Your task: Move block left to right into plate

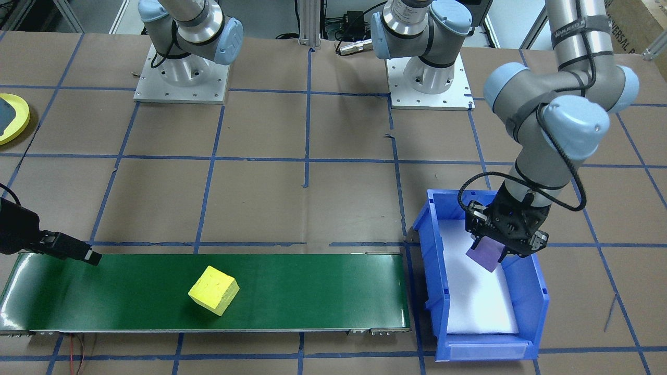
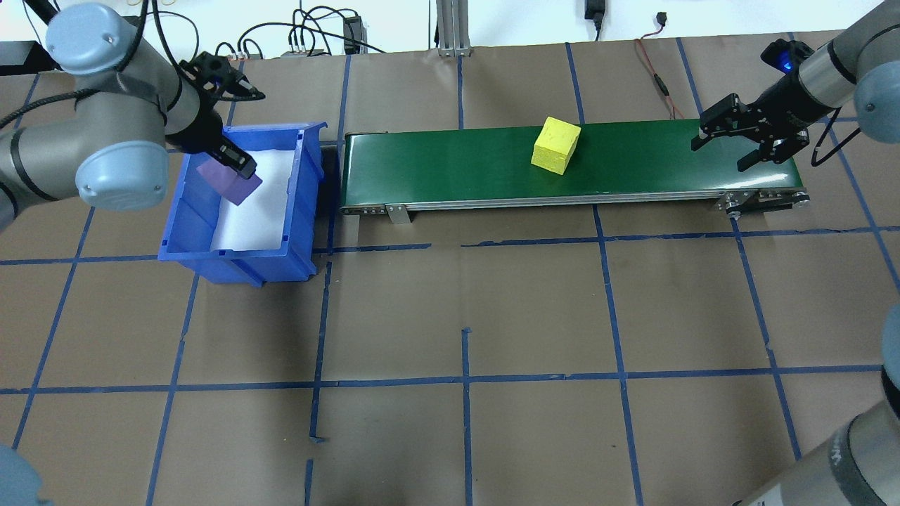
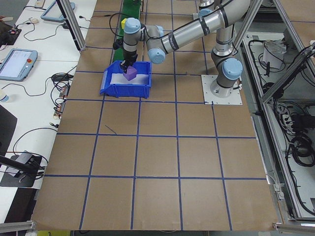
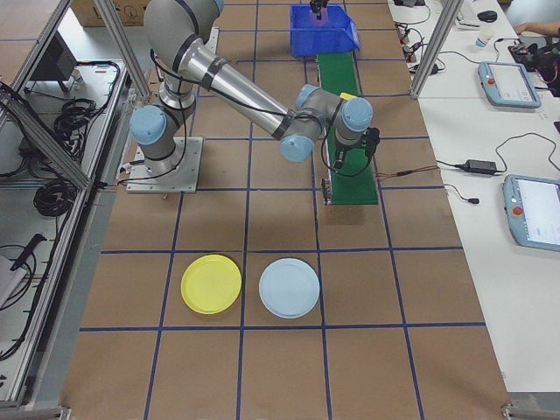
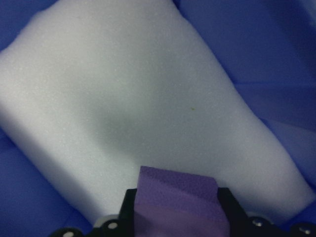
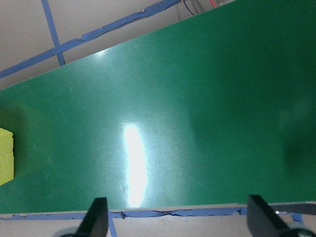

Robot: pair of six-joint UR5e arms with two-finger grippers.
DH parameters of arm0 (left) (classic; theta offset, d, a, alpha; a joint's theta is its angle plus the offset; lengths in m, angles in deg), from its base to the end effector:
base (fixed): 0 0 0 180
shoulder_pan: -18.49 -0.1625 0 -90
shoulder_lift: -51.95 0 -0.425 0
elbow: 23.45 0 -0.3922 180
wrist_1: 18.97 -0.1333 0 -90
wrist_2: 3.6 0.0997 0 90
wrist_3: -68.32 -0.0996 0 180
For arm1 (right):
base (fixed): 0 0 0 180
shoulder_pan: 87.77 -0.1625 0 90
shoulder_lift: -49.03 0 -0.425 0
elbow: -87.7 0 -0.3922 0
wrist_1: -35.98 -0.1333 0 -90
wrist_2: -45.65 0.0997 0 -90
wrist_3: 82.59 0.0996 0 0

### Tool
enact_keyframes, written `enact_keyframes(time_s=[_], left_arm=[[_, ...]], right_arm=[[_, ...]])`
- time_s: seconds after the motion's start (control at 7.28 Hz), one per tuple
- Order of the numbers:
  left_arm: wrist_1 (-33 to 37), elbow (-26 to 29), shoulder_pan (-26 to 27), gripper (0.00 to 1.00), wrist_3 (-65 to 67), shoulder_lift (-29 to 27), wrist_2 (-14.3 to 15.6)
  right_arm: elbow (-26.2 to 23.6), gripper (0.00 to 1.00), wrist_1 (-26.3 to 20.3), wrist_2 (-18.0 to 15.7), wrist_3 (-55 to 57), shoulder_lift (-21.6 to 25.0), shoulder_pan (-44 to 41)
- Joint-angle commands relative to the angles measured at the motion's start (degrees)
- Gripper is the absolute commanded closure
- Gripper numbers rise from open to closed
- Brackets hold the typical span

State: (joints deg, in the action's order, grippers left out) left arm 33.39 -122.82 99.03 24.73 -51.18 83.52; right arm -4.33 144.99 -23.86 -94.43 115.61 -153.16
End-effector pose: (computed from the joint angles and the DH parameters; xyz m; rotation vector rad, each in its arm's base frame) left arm -0.0409 -0.5959 0.3563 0.9027 2.9059 -0.3960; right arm -0.1018 -0.6261 0.2801 0.3357 2.7471 -0.0085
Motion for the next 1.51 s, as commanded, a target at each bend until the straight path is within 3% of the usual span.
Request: enact_keyframes(time_s=[0.0,0.41,0.55,0.82,1.1,1.24,1.37], left_arm=[[0.6,5.7,4.0,0.54,6.8,4.5,-5.3],[-0.8,4.7,14.2,0.54,21.5,0.1,-5.6],[-5.3,4.4,15.9,0.54,27.1,-3.1,-5.8],[-9.5,4.1,17.8,0.54,29.9,-8.6,-5.6],[-10.8,4.0,17.8,0.51,29.7,-9.6,-5.5],[-10.8,4.1,17.8,0.23,30.3,-10.8,-5.4],[-10.9,4.2,17.8,0.07,31.3,-11.4,-5.2]], right_arm=[[0.0,0.00,0.1,0.0,0.1,0.0,0.0],[0.3,0.00,0.0,0.1,7.0,-0.4,0.0],[0.2,0.00,0.0,0.1,7.0,-0.4,0.0],[0.3,0.00,0.1,0.2,7.0,-0.4,0.0],[0.4,0.00,0.2,0.8,0.3,-0.9,0.0],[0.8,0.00,0.2,0.9,-1.2,-1.4,0.0],[1.9,0.00,0.2,1.0,0.5,-2.2,-0.1]])
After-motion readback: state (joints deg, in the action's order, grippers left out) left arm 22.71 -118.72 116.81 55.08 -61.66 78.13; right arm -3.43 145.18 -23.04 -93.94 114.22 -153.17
